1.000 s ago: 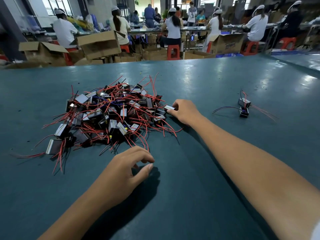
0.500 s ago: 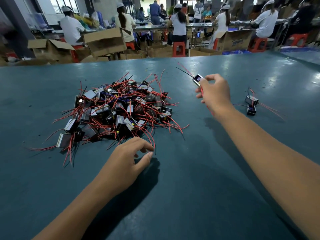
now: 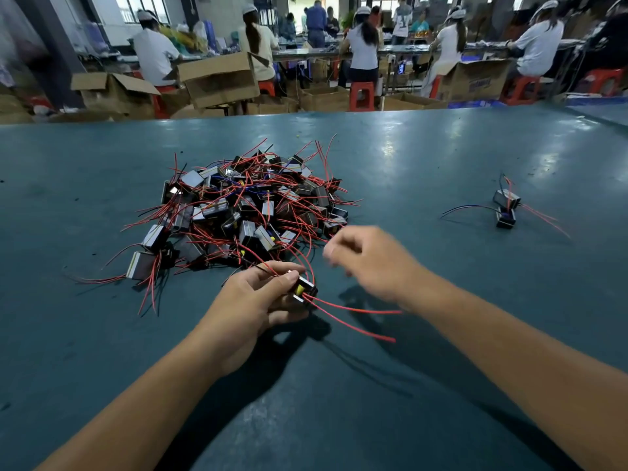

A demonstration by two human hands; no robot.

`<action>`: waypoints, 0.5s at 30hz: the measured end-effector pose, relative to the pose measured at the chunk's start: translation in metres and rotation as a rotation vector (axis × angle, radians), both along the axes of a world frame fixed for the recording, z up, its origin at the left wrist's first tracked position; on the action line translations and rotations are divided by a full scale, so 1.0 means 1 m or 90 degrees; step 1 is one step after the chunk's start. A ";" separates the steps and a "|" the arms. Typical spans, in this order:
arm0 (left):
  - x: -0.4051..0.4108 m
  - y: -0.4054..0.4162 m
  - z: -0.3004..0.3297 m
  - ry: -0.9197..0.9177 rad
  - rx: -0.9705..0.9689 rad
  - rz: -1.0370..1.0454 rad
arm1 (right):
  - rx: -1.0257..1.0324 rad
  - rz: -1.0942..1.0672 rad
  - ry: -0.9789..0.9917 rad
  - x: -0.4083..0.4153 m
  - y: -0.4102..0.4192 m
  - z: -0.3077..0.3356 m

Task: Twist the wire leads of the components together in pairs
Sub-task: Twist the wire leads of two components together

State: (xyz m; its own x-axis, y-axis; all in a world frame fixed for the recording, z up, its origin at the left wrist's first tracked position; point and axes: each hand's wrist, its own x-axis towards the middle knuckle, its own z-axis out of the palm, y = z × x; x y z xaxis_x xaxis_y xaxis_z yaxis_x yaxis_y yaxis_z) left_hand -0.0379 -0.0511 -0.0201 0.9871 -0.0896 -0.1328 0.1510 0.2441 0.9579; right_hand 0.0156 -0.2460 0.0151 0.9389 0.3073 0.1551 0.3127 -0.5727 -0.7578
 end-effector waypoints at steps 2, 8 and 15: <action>-0.001 0.001 0.002 0.017 -0.039 -0.045 | -0.032 -0.090 -0.093 0.034 -0.011 0.011; -0.001 0.000 -0.001 -0.004 0.031 -0.068 | -0.285 -0.052 -0.064 0.107 -0.022 0.006; -0.001 0.000 0.001 -0.005 0.031 -0.075 | -0.360 -0.005 -0.100 0.124 -0.016 -0.018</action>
